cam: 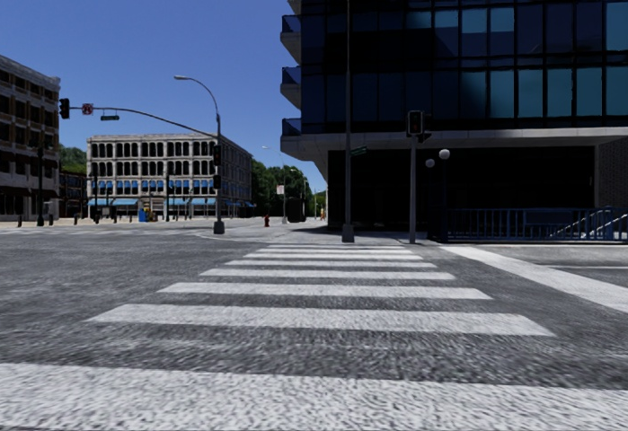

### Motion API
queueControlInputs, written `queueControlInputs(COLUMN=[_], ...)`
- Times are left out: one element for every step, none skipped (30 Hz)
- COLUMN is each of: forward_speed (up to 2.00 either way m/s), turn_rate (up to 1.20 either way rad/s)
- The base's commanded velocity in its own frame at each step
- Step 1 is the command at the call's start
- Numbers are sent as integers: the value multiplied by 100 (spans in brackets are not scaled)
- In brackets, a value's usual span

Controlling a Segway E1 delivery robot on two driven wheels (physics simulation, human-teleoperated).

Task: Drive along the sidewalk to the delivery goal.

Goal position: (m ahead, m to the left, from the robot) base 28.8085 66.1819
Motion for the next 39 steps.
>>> queueControlInputs(forward_speed=[191, 191, 191, 191, 191, 191, 191, 191, 191, 191, 191, 191, 191, 191, 191, 191, 191, 191, 191, 191, 191, 191, 191, 191, 191, 191, 191, 191, 191, 191, 191, 191, 191, 191, 191, 191, 191, 191, 191], turn_rate=[0, 0, 0, 0, 0, 0, 0, 0, 0, 0, 0, 0, 0, 0, 0, 0, 0, 0, -33, -120, -120, -120, -120, -76, -1, 0, 0, 0, 0, 0, 0, 0, 0, 0, 0, 0, 0, 0, 0])
